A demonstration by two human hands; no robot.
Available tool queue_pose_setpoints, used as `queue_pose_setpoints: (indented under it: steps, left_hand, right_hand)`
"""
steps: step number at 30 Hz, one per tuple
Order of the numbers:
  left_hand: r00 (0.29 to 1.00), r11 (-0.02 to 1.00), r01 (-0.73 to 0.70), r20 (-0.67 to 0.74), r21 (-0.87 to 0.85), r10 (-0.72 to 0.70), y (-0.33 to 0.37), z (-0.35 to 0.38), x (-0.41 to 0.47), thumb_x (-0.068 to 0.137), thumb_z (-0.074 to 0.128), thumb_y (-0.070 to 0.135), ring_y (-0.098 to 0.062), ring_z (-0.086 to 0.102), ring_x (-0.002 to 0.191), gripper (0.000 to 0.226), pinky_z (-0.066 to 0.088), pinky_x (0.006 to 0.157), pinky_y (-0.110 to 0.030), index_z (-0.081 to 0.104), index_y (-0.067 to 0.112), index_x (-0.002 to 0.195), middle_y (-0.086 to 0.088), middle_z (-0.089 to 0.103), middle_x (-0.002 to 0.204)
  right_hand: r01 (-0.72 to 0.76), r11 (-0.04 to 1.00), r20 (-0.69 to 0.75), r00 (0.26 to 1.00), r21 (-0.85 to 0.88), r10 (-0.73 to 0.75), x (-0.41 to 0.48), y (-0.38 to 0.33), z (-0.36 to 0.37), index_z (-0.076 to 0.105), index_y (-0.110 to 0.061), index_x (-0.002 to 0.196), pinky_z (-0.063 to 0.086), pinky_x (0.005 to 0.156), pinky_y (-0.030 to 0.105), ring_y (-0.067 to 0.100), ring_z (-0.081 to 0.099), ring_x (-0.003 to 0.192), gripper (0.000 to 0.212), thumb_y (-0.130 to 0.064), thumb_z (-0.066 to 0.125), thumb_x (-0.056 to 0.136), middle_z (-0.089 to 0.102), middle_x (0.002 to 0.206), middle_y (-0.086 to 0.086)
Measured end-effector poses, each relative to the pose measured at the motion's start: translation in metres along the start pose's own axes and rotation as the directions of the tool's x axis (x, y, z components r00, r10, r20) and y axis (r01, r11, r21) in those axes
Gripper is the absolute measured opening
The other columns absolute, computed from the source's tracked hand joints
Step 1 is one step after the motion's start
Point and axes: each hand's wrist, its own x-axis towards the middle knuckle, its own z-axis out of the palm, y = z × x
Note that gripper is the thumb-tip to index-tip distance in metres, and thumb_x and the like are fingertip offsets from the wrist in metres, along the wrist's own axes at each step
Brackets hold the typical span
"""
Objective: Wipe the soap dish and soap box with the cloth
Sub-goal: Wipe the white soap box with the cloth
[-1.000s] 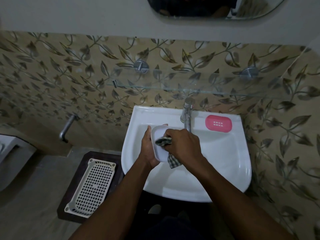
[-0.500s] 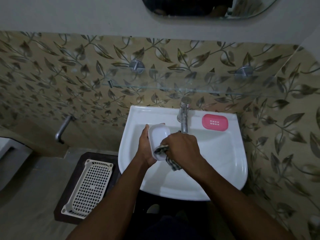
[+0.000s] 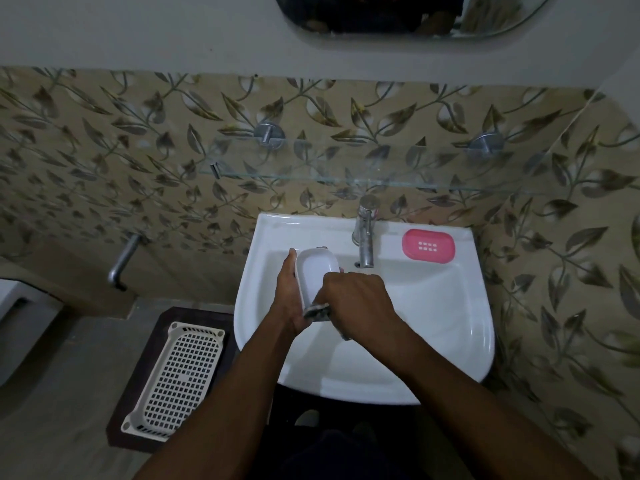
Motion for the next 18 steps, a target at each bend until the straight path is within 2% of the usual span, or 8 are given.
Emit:
queue_pose_setpoints:
  steps: [2, 4, 7, 10, 12, 14, 16, 18]
  left_hand:
    - [1.000, 1.000, 0.010, 0.021, -0.001, -0.010, 0.001, 0.002, -0.001, 0.093, 0.035, 0.068, -0.027, 0.070, 0.085, 0.059, 0.057, 0.079, -0.043, 0.072, 0.024, 0.107, -0.011, 0.073, 0.100]
    - [1.000, 1.000, 0.019, -0.001, 0.011, -0.019, 0.000, 0.008, -0.001, 0.095, 0.030, 0.066, -0.028, 0.065, 0.090, 0.060, 0.053, 0.077, -0.042, 0.068, 0.021, 0.105, -0.011, 0.073, 0.095]
    - [0.999, 0.999, 0.040, -0.022, 0.022, -0.040, -0.001, 0.012, 0.001, 0.096, 0.028, 0.066, -0.027, 0.062, 0.092, 0.060, 0.050, 0.074, -0.042, 0.065, 0.020, 0.104, -0.011, 0.076, 0.085]
    - [0.998, 0.998, 0.054, -0.040, -0.011, -0.054, 0.000, 0.010, 0.001, 0.093, 0.035, 0.068, -0.027, 0.063, 0.091, 0.060, 0.051, 0.077, -0.044, 0.066, 0.018, 0.106, -0.012, 0.075, 0.085]
    - [0.995, 0.998, 0.067, -0.069, -0.014, -0.067, 0.000, 0.009, 0.003, 0.089, 0.041, 0.071, -0.028, 0.063, 0.092, 0.062, 0.052, 0.080, -0.047, 0.066, 0.018, 0.111, -0.014, 0.072, 0.093]
    - [0.993, 0.996, 0.081, -0.080, -0.033, -0.083, -0.001, 0.005, 0.005, 0.084, 0.046, 0.074, -0.029, 0.064, 0.093, 0.066, 0.052, 0.084, -0.049, 0.066, 0.018, 0.112, -0.015, 0.072, 0.092]
    - [0.993, 0.996, 0.087, -0.074, -0.037, -0.090, 0.000, 0.002, 0.006, 0.082, 0.049, 0.074, -0.029, 0.064, 0.092, 0.066, 0.053, 0.086, -0.049, 0.067, 0.018, 0.110, -0.015, 0.075, 0.087]
    - [0.994, 0.997, 0.072, -0.084, 0.032, -0.069, 0.003, 0.002, 0.007, 0.084, 0.045, 0.074, -0.029, 0.065, 0.090, 0.067, 0.055, 0.083, -0.045, 0.067, 0.018, 0.112, -0.014, 0.075, 0.089]
  right_hand:
    - [-0.014, 0.994, -0.066, 0.998, -0.107, 0.007, -0.003, -0.001, -0.002, 0.074, -0.023, 0.078, 0.021, 0.050, 0.021, 0.020, 0.063, 0.067, 0.010, -0.016, 0.077, 0.071, 0.063, 0.075, -0.002]
    - [-0.116, 0.989, -0.160, 0.982, -0.091, 0.100, 0.002, 0.002, 0.002, 0.073, -0.023, 0.074, 0.027, 0.053, 0.023, 0.020, 0.065, 0.067, 0.006, -0.019, 0.077, 0.072, 0.065, 0.073, -0.002]
    - [-0.200, 0.980, -0.262, 0.945, 0.021, 0.198, 0.011, 0.000, 0.009, 0.074, -0.025, 0.083, 0.041, 0.058, 0.025, 0.019, 0.067, 0.073, 0.004, -0.027, 0.071, 0.082, 0.069, 0.079, -0.003]
    - [-0.199, 0.960, -0.204, 0.949, 0.198, 0.239, 0.016, -0.005, 0.018, 0.073, -0.021, 0.096, 0.054, 0.076, 0.031, 0.022, 0.068, 0.084, 0.013, -0.028, 0.067, 0.088, 0.072, 0.091, 0.002]
    - [-0.206, 0.927, -0.156, 0.952, 0.313, 0.265, 0.014, -0.008, 0.022, 0.073, -0.016, 0.096, 0.055, 0.081, 0.037, 0.026, 0.068, 0.087, 0.014, -0.026, 0.067, 0.088, 0.073, 0.091, 0.007]
    - [-0.178, 0.937, -0.087, 0.973, 0.300, 0.213, 0.011, -0.005, 0.020, 0.071, -0.016, 0.097, 0.053, 0.079, 0.038, 0.026, 0.067, 0.089, 0.013, -0.024, 0.062, 0.090, 0.071, 0.092, 0.007]
    - [-0.145, 0.939, 0.014, 0.989, 0.313, 0.148, 0.004, 0.001, 0.013, 0.070, -0.020, 0.101, 0.050, 0.079, 0.032, 0.023, 0.065, 0.088, 0.016, -0.028, 0.064, 0.089, 0.070, 0.095, 0.003]
    - [-0.050, 0.966, 0.045, 0.998, 0.255, 0.040, -0.003, 0.007, 0.003, 0.072, -0.028, 0.098, 0.043, 0.067, 0.025, 0.019, 0.061, 0.078, 0.013, -0.027, 0.066, 0.086, 0.070, 0.089, 0.001]
